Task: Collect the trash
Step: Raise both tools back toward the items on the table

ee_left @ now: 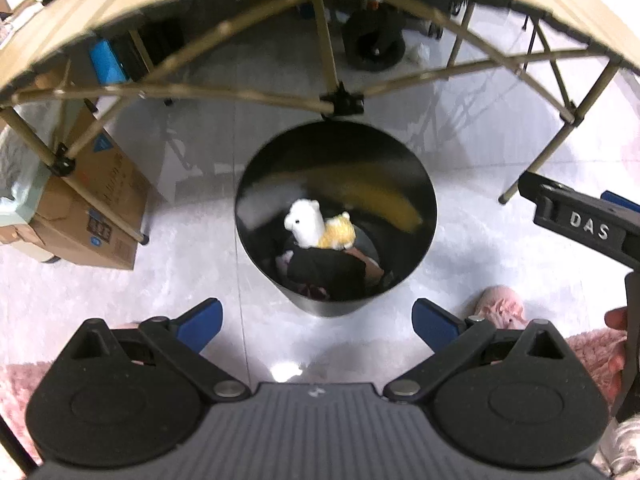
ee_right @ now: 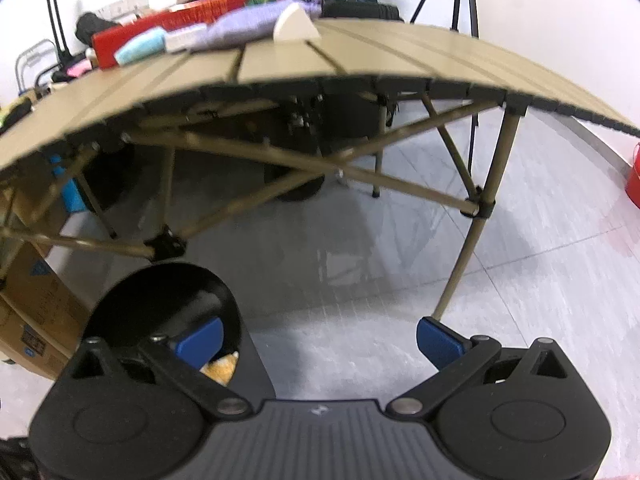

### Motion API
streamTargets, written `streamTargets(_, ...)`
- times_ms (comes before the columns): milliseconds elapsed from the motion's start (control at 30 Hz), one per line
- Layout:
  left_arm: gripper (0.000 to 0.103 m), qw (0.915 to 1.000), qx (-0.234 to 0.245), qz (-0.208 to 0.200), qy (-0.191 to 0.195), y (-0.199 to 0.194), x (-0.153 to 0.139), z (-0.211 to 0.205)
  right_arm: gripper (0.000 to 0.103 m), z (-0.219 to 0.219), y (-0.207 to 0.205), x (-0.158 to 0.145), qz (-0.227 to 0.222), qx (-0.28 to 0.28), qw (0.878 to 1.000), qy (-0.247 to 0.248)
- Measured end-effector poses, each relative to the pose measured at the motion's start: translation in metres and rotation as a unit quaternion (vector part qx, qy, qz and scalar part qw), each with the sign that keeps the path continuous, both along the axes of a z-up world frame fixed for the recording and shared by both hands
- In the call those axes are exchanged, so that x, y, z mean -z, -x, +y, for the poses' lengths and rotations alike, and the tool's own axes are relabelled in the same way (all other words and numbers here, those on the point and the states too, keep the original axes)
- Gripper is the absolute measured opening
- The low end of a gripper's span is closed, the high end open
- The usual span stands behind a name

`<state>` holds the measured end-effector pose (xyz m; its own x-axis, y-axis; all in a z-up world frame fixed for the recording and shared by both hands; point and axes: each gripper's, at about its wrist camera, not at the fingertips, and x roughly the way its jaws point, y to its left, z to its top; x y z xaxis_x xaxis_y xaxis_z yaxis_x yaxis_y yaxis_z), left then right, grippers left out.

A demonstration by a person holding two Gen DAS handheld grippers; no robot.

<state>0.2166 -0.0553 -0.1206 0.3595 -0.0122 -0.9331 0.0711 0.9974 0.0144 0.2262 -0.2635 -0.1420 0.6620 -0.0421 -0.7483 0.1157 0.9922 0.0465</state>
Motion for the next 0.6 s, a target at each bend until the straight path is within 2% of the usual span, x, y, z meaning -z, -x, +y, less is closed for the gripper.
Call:
streamTargets(267, 0.103, 0.9977, 0.002, -0.067, 0.007, 0.01, -0.039, 0.007, 0.103, 0.0, 0.019, -0.038, -0.063, -0.017, 0.998, -0.008)
streamTargets(467, 0.103, 0.992, -0.002, -0.125, 0.013, 0.012, -0.069, 0.011, 0.103, -0.002, 0.033, -0.074, -0.13, -0.025, 0.991, 0.005)
streamTargets(600, 0.103, 0.9885, -0.005, -0.15, 0.02, 0.007, -0.083, 0.013, 0.103, -0.003, 0.034, -0.09, -0.161, -0.031, 0.986, 0.015)
